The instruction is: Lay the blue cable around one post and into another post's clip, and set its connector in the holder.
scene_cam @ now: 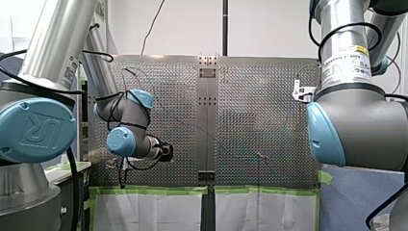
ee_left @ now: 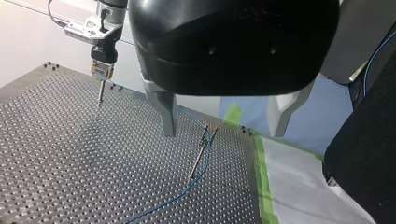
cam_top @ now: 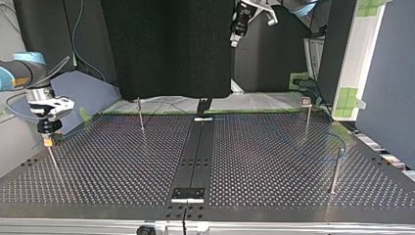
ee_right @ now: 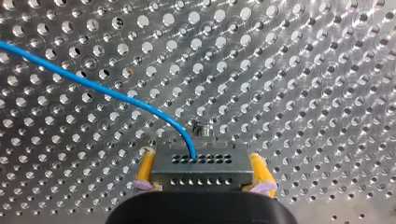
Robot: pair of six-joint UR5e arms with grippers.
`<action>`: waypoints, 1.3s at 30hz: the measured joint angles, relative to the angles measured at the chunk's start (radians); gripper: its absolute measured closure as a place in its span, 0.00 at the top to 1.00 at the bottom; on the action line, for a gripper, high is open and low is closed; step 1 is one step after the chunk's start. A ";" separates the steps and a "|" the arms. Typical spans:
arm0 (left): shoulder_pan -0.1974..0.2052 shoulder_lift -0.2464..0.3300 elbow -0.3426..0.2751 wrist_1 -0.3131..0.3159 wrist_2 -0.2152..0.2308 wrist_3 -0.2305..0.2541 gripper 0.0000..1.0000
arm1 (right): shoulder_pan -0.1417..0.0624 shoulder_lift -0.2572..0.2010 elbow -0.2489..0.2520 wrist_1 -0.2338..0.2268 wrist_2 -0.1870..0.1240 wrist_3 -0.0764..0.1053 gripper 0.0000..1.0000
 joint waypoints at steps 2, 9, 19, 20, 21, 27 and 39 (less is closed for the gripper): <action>0.001 0.000 0.000 0.000 0.000 0.000 0.95 | 0.000 0.000 0.000 0.000 0.000 -0.004 0.67; 0.003 0.000 0.000 0.002 0.000 0.000 0.95 | 0.000 0.000 0.000 -0.001 0.000 -0.009 0.73; 0.006 0.000 0.000 0.007 0.000 0.000 0.95 | 0.000 0.000 0.000 -0.006 0.001 -0.010 0.99; 0.006 0.000 0.000 0.007 0.000 0.000 0.95 | 0.000 0.001 0.000 -0.006 0.002 -0.010 0.99; 0.006 0.000 0.000 0.007 0.000 0.000 0.95 | 0.000 0.001 0.000 -0.006 0.002 -0.010 0.99; 0.007 0.000 0.000 0.007 0.000 0.000 0.95 | 0.000 0.001 0.000 -0.008 0.003 -0.008 0.99; 0.007 0.000 0.000 0.007 0.000 0.003 0.95 | 0.000 0.002 0.000 0.000 0.037 -0.010 0.99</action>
